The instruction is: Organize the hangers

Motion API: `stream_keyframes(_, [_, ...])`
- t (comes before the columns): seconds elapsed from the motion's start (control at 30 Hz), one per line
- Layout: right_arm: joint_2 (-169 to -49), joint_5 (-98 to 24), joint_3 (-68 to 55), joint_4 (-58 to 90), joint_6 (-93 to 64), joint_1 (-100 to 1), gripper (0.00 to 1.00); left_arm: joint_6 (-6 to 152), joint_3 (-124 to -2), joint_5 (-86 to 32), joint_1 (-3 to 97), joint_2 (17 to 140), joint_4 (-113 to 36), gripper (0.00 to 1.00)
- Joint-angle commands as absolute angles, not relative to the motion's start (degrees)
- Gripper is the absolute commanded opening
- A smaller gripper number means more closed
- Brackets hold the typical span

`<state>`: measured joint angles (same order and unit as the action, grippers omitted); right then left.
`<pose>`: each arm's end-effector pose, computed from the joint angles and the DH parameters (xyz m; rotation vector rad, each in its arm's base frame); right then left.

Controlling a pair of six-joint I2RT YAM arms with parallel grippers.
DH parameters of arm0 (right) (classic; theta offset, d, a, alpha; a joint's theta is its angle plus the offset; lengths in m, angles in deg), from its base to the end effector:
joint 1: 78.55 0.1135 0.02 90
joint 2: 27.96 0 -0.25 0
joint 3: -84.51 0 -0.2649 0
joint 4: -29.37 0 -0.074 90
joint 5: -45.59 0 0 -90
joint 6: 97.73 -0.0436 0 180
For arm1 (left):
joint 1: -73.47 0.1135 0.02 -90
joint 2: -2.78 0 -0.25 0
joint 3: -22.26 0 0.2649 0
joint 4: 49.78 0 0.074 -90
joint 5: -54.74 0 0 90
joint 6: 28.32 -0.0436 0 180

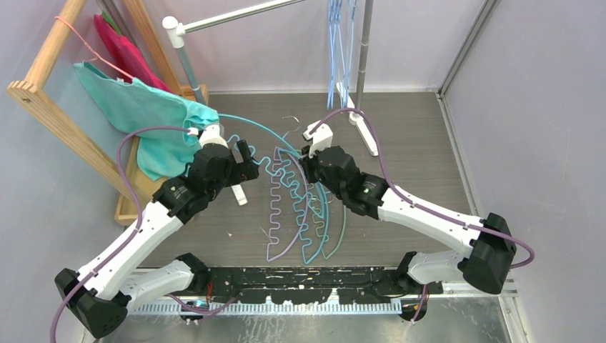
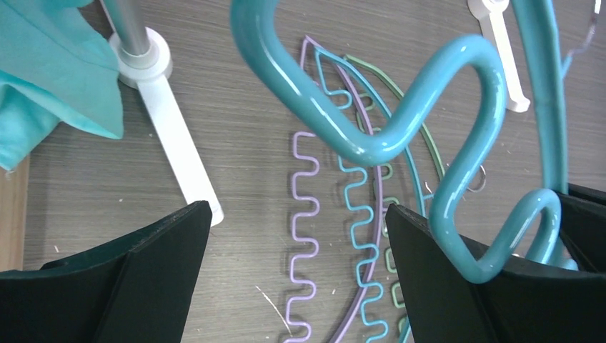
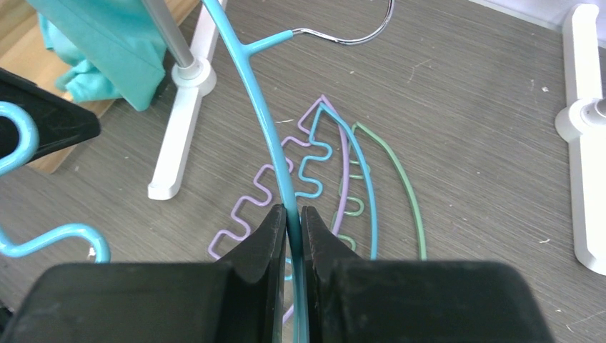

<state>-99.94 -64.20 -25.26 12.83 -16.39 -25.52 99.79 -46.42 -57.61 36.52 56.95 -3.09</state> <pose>0.2022 0.2441 0.3070 -0.4895 1.8270 0.4143 0.1913 -0.1231 0.3217 -0.2498 2.0933 -0.3767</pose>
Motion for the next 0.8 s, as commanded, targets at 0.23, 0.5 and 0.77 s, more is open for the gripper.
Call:
stream_keyframes(0.23, [-102.6, -73.5, -24.0, 21.2, -12.6, -29.7, 0.01, 97.5, -52.5, -34.5, 36.0, 56.9, -4.0, 0.98])
stream_keyframes(0.5, [-102.1, -82.0, -20.4, 23.9, -5.9, -33.4, 0.01, 93.9, -50.3, -30.1, 36.1, 53.0, 2.3, 0.98])
stream_keyframes(0.77, [-105.1, -78.9, -16.4, 29.4, -2.3, -40.8, 0.01, 93.2, -46.8, -23.9, 36.1, 50.3, 2.7, 0.98])
